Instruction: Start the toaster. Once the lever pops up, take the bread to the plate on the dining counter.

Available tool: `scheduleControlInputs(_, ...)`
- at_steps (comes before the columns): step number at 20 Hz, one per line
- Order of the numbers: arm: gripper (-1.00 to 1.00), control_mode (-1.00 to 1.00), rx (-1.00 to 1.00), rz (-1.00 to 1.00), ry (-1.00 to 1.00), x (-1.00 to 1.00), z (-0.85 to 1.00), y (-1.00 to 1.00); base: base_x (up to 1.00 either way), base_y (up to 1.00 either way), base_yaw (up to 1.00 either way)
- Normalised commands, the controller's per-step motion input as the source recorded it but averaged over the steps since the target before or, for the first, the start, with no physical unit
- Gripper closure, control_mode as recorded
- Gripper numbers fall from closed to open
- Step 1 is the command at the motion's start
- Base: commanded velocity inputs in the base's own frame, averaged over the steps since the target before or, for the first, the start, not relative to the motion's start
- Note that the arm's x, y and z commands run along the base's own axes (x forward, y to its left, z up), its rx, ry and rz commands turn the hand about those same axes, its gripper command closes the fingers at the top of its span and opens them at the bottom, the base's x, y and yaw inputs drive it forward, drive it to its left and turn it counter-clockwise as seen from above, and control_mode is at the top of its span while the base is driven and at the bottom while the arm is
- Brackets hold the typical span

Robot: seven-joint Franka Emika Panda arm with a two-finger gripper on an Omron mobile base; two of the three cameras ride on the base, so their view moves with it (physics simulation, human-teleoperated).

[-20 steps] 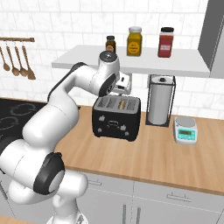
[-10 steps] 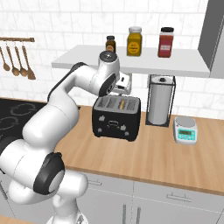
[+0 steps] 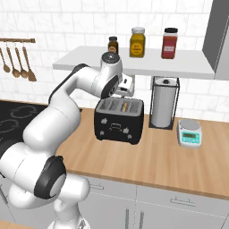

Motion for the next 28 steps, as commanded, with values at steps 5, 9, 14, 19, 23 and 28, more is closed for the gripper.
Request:
scheduleControlInputs(5,-1.00,-1.00,0.00,0.00,0.00,0.00,0.00,0.00,0.00,0.00,0.00)
scheduleControlInputs(9,-1.00,-1.00,0.00,0.00,0.00,0.00,0.00,0.00,0.00,0.00,0.00)
scheduleControlInputs(14,-1.00,-1.00,0.00,0.00,0.00,0.00,0.00,0.00,0.00,0.00,0.00)
scheduleControlInputs(19,-1.00,-1.00,0.00,0.00,0.00,0.00,0.00,0.00,0.00,0.00,0.00)
scheduleControlInputs(23,-1.00,-1.00,0.00,0.00,0.00,0.00,0.00,0.00,0.00,0.00,0.00)
scheduleControlInputs(28,-1.00,-1.00,0.00,0.00,0.00,0.00,0.00,0.00,0.00,0.00,0.00)
